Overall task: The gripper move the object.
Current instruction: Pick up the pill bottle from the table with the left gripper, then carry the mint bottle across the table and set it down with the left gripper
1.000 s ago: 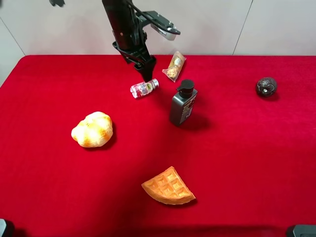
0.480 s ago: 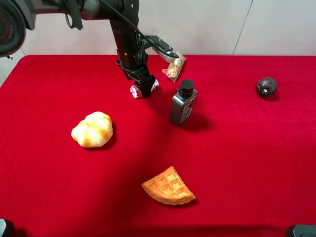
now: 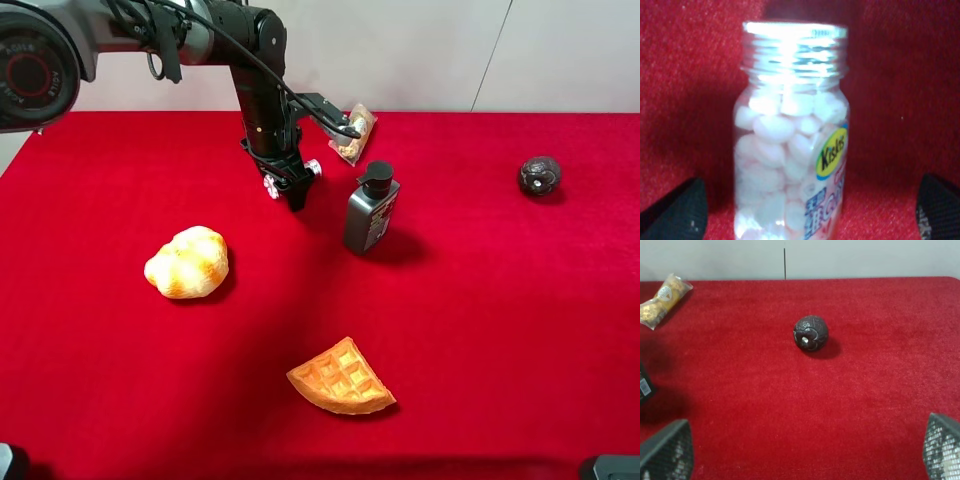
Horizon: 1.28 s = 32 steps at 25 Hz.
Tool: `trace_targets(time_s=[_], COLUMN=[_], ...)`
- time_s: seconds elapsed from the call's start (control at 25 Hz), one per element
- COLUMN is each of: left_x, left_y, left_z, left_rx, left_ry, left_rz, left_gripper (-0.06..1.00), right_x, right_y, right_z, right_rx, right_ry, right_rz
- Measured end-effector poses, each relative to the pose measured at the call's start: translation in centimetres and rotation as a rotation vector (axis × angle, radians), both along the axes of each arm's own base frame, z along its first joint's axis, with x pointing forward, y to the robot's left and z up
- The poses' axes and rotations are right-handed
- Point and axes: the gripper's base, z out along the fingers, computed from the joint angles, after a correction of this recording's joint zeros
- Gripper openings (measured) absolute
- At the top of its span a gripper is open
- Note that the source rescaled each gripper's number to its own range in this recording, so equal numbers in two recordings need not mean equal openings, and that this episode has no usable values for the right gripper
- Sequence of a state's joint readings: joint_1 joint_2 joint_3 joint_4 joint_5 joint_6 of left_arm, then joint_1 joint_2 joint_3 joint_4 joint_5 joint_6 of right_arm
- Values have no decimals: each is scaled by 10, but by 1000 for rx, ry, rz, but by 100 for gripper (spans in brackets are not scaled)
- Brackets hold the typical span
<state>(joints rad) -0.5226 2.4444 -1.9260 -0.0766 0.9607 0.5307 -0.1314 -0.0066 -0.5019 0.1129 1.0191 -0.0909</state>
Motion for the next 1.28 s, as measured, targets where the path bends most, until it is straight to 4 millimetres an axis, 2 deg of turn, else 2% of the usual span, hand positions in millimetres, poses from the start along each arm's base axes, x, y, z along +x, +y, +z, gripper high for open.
trace_targets(time_s=[0.08,0.44,0.52,1.12,1.28], left_x=[0,0,0,0,2], left_y=[0,0,0,0,0], left_z=[0,0,0,0,6], left_rx=[-2,-2,-2,-1,1], left_ry=[2,1,0,3,10], left_rz=[-3,-10,-10,-4,11], left_gripper=[60,8,0,0,0], right_x=[0,0,0,0,0], right_y=[0,0,0,0,0], right_z=[0,0,0,0,0], right_rx=[0,0,0,0,0], right_ry=[0,0,0,0,0], right_rz=[0,0,0,0,0])
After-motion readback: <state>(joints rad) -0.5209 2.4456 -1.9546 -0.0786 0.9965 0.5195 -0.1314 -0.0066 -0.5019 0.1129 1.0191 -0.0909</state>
